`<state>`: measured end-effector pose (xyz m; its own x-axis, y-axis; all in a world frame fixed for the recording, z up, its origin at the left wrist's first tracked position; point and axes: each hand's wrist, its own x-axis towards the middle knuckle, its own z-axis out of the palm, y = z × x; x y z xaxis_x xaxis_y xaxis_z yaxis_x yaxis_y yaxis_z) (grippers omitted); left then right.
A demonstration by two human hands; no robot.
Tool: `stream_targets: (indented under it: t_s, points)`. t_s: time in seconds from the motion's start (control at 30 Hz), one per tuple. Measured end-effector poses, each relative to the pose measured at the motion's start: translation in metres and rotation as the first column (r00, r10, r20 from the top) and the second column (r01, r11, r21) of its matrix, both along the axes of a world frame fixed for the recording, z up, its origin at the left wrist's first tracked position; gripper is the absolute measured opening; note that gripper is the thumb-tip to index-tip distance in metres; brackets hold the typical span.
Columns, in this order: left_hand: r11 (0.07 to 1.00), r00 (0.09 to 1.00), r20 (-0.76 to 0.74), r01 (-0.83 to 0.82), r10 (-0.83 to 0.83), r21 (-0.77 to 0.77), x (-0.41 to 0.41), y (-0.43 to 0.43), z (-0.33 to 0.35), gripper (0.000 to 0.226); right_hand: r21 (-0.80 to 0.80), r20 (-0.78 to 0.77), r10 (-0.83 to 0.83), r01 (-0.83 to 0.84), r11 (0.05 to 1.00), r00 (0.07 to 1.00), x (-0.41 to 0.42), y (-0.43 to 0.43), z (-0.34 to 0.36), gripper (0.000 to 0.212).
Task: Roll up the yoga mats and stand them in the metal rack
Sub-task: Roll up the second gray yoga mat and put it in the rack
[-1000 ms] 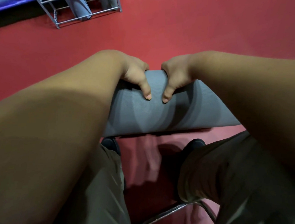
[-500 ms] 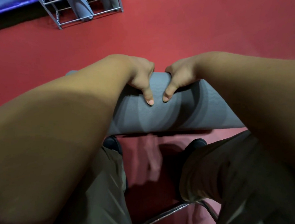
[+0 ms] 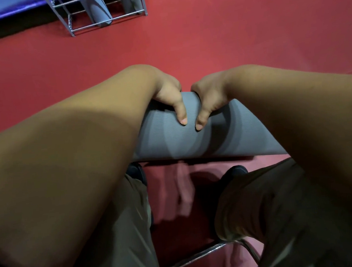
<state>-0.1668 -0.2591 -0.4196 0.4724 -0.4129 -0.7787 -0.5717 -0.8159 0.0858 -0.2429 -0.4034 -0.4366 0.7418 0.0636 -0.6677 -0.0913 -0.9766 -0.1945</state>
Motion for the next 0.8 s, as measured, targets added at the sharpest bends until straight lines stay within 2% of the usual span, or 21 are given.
stream_targets:
  t_s: [0.1, 0.17, 0.3, 0.37, 0.57, 0.67, 0.8]
  points:
    - [0.996, 0.997, 0.065, 0.054, -0.050, -0.065, -0.003, -0.002, 0.001, 0.077, 0.017, -0.013, -0.034, 0.034, 0.999, 0.999, -0.001, -0.004, -0.001, 0.087]
    - [0.991, 0.991, 0.095, 0.101, -0.092, -0.088, -0.005, -0.005, 0.001, 0.081, 0.029, -0.022, -0.050, 0.051, 0.998, 0.998, -0.001, -0.006, -0.001, 0.082]
    - [0.980, 0.970, 0.157, 0.195, -0.188, -0.032, -0.017, -0.008, -0.001, 0.113, 0.053, -0.013, -0.079, 0.080, 0.995, 0.997, -0.003, -0.007, 0.002, 0.073]
    - [0.974, 0.956, 0.206, 0.223, -0.210, -0.043, -0.023, -0.010, -0.004, 0.122, 0.058, -0.012, -0.093, 0.093, 0.994, 0.996, -0.004, -0.007, 0.003, 0.071]
    - [0.980, 0.964, 0.214, 0.178, -0.156, -0.085, -0.021, -0.011, -0.001, 0.097, 0.117, -0.049, -0.116, 0.121, 0.986, 0.992, -0.008, -0.010, 0.004, 0.067]
    - [0.989, 0.977, 0.178, 0.134, -0.121, -0.062, -0.013, -0.009, -0.002, 0.095, 0.123, -0.018, -0.100, 0.101, 0.987, 0.995, -0.006, -0.011, 0.006, 0.079]
    - [0.998, 0.995, 0.096, 0.031, -0.025, -0.061, -0.003, -0.003, -0.003, 0.090, 0.057, -0.040, -0.075, 0.077, 0.995, 0.996, -0.005, -0.014, 0.004, 0.118]
